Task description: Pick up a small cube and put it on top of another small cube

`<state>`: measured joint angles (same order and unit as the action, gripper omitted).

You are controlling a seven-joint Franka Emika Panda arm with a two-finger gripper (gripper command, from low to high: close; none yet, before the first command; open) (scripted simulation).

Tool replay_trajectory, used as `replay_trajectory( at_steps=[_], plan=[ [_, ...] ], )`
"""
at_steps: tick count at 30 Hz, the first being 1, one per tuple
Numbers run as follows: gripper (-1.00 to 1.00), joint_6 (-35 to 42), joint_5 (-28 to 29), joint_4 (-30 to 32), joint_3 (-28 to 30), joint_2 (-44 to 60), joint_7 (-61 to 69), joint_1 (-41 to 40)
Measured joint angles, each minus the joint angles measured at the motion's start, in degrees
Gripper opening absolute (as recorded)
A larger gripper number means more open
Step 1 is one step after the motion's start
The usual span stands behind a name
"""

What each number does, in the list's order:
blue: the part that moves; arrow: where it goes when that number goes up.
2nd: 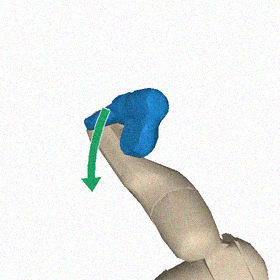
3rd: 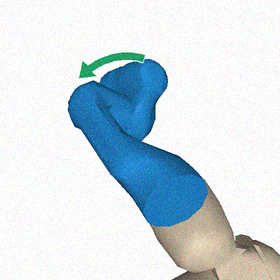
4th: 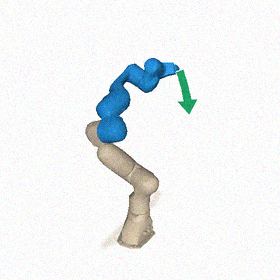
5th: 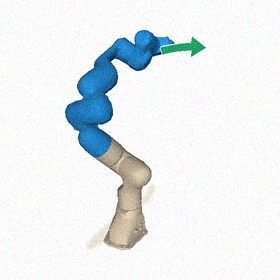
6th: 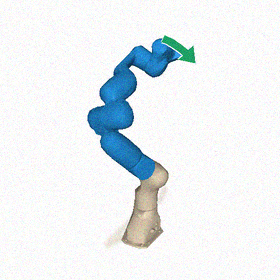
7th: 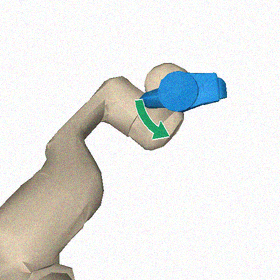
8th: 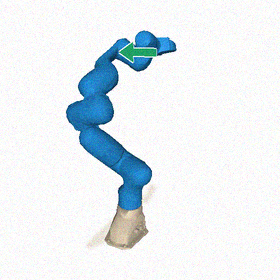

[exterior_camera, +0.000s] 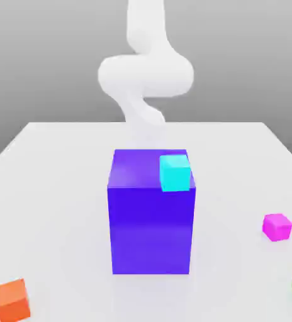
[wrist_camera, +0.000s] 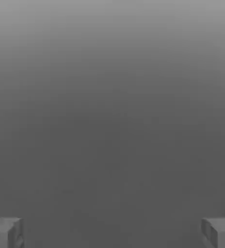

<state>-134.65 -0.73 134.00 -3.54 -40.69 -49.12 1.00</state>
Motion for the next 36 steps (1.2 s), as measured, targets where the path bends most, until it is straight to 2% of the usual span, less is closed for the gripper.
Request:
replay_trajectory(
  at_steps=[11, 15, 19, 23, 28, 29, 36],
  plan=[
    [0.00, -12.92, 0.01, 9.90, -17.85, 22.44, -16.96, 4.67],
    [0.00, -17.51, 2.67, 13.44, -23.96, 30.86, -24.96, 6.76],
    [0.00, -21.96, 7.85, 16.92, -28.21, 39.85, -34.75, 10.59],
    [0.00, -26.35, 14.84, 19.56, -27.07, 48.92, -45.10, 17.17],
    [0.00, -33.26, 27.13, 17.38, -14.39, 59.11, -55.17, 27.92],
    [-1.00, -34.51, 29.26, 16.87, -12.07, 60.86, -56.83, 29.79],
    [-1.00, -34.86, 29.70, 16.78, -11.54, 61.19, -57.19, 30.24]
  ],
)
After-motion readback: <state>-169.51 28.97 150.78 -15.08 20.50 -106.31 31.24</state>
